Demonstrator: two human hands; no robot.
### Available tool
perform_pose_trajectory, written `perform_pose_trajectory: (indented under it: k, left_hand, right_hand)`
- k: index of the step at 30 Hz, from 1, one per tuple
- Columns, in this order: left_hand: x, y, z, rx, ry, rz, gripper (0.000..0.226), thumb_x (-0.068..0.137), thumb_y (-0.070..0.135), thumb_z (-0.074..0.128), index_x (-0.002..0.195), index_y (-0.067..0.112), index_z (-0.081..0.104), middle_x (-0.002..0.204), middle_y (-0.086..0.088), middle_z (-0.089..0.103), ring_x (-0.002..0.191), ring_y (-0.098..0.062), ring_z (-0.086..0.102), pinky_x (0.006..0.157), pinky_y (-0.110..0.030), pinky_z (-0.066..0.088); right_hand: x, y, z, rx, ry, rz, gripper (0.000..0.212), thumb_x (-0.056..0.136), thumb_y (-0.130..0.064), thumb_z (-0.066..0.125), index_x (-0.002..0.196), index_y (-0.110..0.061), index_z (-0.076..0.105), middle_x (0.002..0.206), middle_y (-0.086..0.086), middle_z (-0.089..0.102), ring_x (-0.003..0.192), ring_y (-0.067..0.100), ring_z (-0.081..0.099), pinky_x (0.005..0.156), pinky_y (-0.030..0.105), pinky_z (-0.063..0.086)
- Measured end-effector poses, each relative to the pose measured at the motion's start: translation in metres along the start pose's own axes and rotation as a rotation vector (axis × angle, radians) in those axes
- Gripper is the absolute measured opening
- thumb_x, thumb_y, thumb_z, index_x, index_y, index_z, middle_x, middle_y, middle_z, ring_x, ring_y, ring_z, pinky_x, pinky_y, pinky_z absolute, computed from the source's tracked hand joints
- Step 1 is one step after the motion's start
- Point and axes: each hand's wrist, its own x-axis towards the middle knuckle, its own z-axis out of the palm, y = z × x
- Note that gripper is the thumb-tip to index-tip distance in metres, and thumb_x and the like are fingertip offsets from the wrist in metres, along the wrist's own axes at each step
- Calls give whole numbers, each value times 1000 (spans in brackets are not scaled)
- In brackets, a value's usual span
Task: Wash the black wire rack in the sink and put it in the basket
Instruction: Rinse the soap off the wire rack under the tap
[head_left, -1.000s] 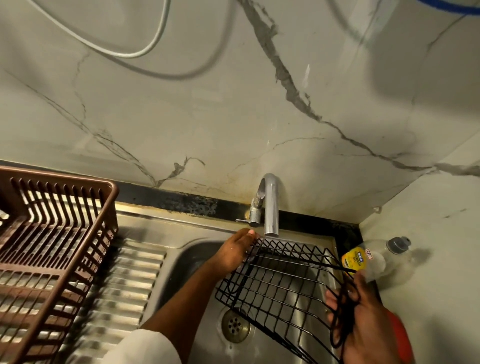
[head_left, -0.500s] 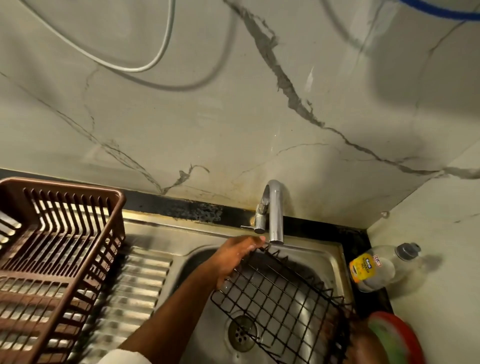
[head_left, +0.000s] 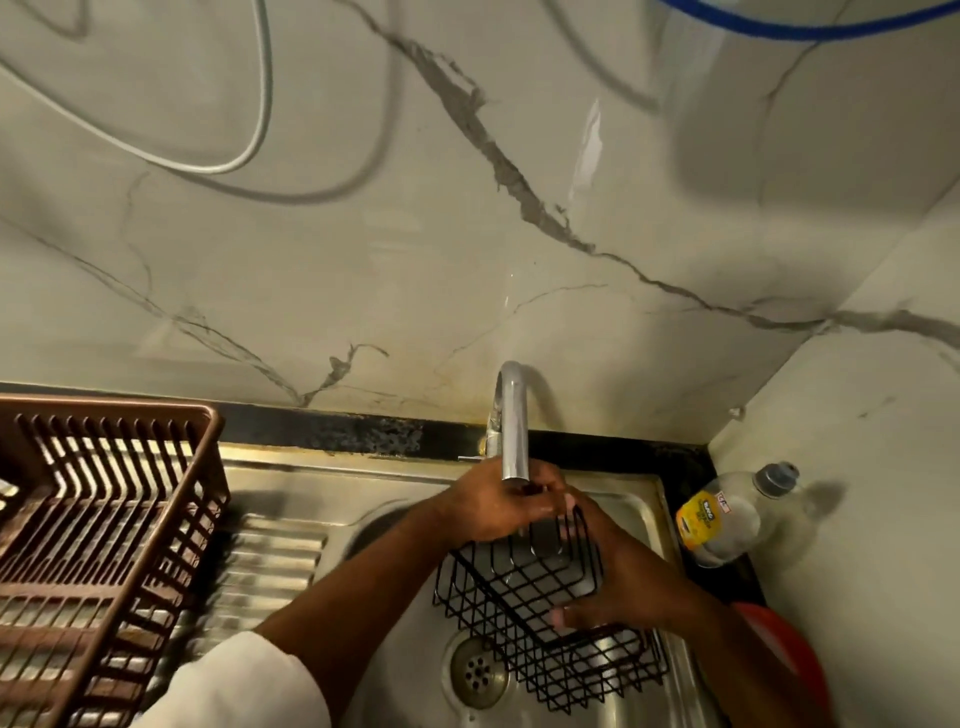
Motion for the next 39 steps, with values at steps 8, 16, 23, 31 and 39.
perform_pose_trajectory:
  k: [8,16,23,31,39]
  left_hand:
    - [-11,-3,23,208,151,90,43,102,52,49,143,41,53,136,14,54,133,-9,47,116,-40,38]
    - [-17,-30,12,-72,148,-182,55,103,61,33,148,32,49,148,-4,51,133,-21,51,110,-39,45]
    - [-11,6,32,149,86,12,52,105,60,29,152,41,42,159,15,37,141,4,28,113,-20,23]
    - [-9,-29,5,-319,152,-314,42,107,46,41,143,28,53,118,-1,63,93,-16,64,78,-26,55]
    - [-21,-33,34,-858,228,-308,46,107,38,35,145,21,55,140,-7,64,133,-27,57,115,-43,36]
  right_hand:
    - [7,-6,42,-57,334,-4,108,49,-54,92,140,-42,36,127,-22,59,117,-1,58,93,26,54]
    - [-21,7,54,-82,538,-49,104,45,-50,92,135,-41,39,126,-16,57,118,5,57,92,27,51]
    - [-18,-1,59,-70,611,6,95,45,-50,88,123,-47,35,119,-15,57,107,5,61,87,34,57]
    - [-41,13,71,-12,661,-2,115,38,-48,93,139,-29,43,123,-16,59,113,5,61,91,28,53]
    - [-47,32,91,382,766,98,107,23,-50,93,121,-47,51,123,-14,58,115,8,56,96,33,49]
